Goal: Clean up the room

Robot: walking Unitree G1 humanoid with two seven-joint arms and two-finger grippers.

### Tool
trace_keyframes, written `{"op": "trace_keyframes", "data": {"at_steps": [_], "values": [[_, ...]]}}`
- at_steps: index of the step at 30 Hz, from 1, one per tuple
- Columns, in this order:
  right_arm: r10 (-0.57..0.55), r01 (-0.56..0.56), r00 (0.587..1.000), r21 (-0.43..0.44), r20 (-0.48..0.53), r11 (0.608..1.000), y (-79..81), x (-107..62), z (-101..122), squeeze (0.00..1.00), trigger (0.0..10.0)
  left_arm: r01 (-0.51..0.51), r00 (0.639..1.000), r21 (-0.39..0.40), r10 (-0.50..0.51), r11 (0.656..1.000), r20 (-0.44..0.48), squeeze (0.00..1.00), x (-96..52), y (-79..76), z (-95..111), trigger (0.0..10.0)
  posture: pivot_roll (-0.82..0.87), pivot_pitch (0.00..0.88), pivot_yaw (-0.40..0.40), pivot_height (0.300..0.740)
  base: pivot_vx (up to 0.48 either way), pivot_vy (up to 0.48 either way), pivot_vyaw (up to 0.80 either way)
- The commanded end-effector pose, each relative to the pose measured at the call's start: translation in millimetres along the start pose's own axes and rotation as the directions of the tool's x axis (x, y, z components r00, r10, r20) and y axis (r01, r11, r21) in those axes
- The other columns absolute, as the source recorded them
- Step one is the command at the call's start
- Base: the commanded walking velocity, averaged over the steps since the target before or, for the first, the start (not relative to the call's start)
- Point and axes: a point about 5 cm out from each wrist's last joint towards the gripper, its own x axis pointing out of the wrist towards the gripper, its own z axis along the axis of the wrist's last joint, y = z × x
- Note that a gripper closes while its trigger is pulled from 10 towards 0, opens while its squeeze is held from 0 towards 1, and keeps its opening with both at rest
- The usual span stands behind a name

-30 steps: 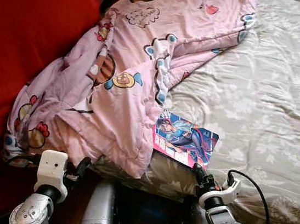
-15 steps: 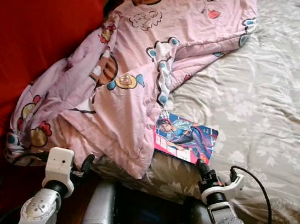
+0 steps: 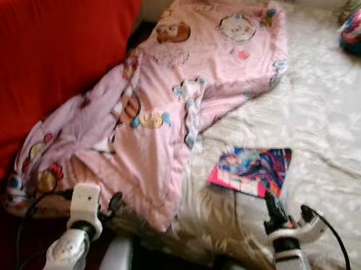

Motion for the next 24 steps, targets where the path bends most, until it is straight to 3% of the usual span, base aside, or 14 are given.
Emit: {"op": "trace_keyframes", "data": {"at_steps": [1, 2, 3, 5, 6, 12, 13, 19, 24], "values": [[-0.045, 0.046, 0.999, -0.154, 0.014, 0.987, -0.1, 0.3, 9.9, 0.00, 0.0, -0.019, 1.000, -0.010, 0.018, 1.000, -0.016, 0.00, 0.9, 2.4, -7.0, 10.0, -0.01, 0.000, -0.021, 0.600, 0.000, 0.000, 0.00], [-0.045, 0.046, 0.999, -0.154, 0.014, 0.987, -0.1, 0.3, 9.9, 0.00, 0.0, -0.019, 1.000, -0.010, 0.018, 1.000, -0.016, 0.00, 0.9, 2.4, -7.0, 10.0, -0.01, 0.000, -0.021, 0.600, 0.000, 0.000, 0.00], [-0.031, 0.031, 1.000, -0.272, 0.002, 0.962, 3.5, -7.1, 11.0, 0.00, 4.0, -0.032, 0.998, -0.019, 0.031, 0.999, -0.061, 0.00, 1.9, 4.1, -17.5, 10.0, -0.01, 0.000, -0.030, 0.600, 0.000, 0.000, 0.00], [-0.031, 0.027, 1.000, -0.308, -0.006, 0.951, 4.8, -8.8, 11.2, 0.00, 4.0, -0.036, 0.997, -0.021, 0.035, 0.999, -0.074, 0.00, 2.8, 4.2, -20.6, 10.0, -0.01, 0.000, -0.030, 0.600, 0.000, 0.000, 0.00], [-0.039, 0.038, 0.999, -0.335, 0.003, 0.942, 5.5, -11.3, 12.8, 0.00, 10.0, -0.043, 0.995, -0.028, 0.041, 0.999, -0.089, 0.00, 2.0, 5.3, -24.5, 10.0, -0.02, 0.000, -0.029, 0.600, 0.000, 0.000, 0.00], [-0.099, 0.117, 0.993, -0.389, 0.065, 0.914, 5.8, -18.2, 15.5, 0.00, 10.0, -0.078, 0.974, -0.039, 0.067, 0.996, -0.218, 0.00, -4.4, 8.8, -53.8, 10.0, -0.03, 0.000, -0.029, 0.609, 0.000, 0.000, 0.00], [-0.114, 0.133, 0.991, -0.367, 0.073, 0.921, 5.4, -19.2, 11.9, 0.00, 10.0, -0.081, 0.967, -0.033, 0.070, 0.996, -0.245, 0.00, -6.8, 9.7, -59.6, 10.0, -0.03, 0.000, -0.021, 0.619, 0.000, 0.000, 0.00], [-0.130, 0.122, 0.992, -0.390, 0.007, 0.913, 6.7, -16.6, -4.0, 0.00, 10.0, -0.117, 0.938, -0.010, 0.107, 0.993, -0.331, 0.00, -14.8, 15.2, -75.7, 10.0, -0.03, 0.000, -0.019, 0.659, 0.000, 0.000, 0.00], [-0.141, 0.138, 0.990, -0.391, 0.021, 0.910, 9.7, -12.3, -3.4, 0.00, 10.0, -0.136, 0.916, 0.011, 0.130, 0.991, -0.380, 0.00, -20.5, 21.3, -84.0, 10.0, -0.05, 0.000, -0.022, 0.694, 0.000, 0.000, 0.00]]}}
